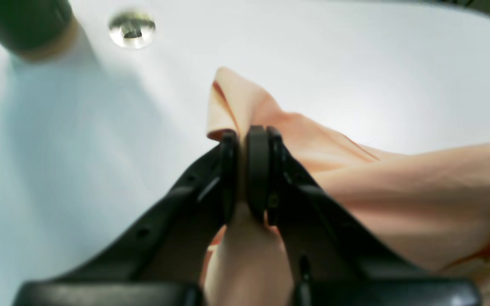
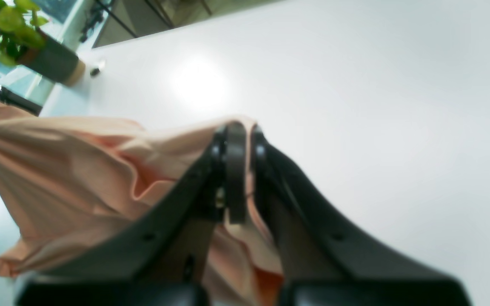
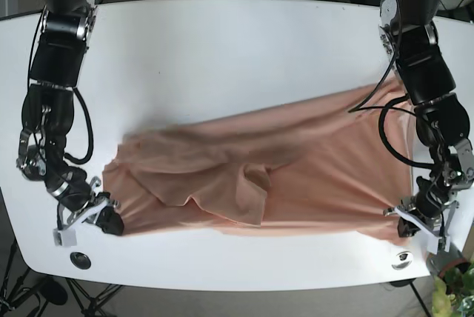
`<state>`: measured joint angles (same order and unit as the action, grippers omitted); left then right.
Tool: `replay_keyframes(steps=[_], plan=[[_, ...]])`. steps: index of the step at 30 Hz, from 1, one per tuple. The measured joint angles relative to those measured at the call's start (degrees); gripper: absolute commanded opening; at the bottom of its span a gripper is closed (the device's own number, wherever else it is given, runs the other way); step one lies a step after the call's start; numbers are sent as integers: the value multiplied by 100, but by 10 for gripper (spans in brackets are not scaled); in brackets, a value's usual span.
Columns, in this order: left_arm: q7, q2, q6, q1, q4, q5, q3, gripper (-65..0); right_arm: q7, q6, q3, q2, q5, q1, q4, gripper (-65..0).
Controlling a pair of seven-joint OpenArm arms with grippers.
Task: Fold the T-shirt properly
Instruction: 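Lift the shirt with both grippers, shake it and lay it flat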
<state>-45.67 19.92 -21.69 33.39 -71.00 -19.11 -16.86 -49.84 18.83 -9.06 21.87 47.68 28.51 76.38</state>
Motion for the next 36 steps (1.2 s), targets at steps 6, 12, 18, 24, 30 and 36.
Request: replay_keyframes(steps=[6, 12, 18, 24, 30, 36], plan=[[-125, 35, -17, 785, -4, 22, 2, -647, 11, 28, 492, 295, 55, 1296, -603, -650], [-245, 157, -35, 1523, -20, -13, -4, -647, 7, 28, 940, 439, 74, 2542, -979, -650], [-302, 232, -22, 2122, -63, 4, -4, -647, -22, 57, 1427, 516, 96, 3724, -1311, -650], [-546, 448, -35, 2341, -649, -46, -15, -647, -166, 70, 1624, 678, 192, 4468, -1294, -650], [-603, 452, -35, 2044, -1121, -59, -22, -647, -619, 70, 1633, 717, 181, 4356, -1270, -650], [-726, 498, -57, 1176, -1408, -81, -50, -647, -581, 122, 1622, 1001, 1082, 3646, -1248, -650]])
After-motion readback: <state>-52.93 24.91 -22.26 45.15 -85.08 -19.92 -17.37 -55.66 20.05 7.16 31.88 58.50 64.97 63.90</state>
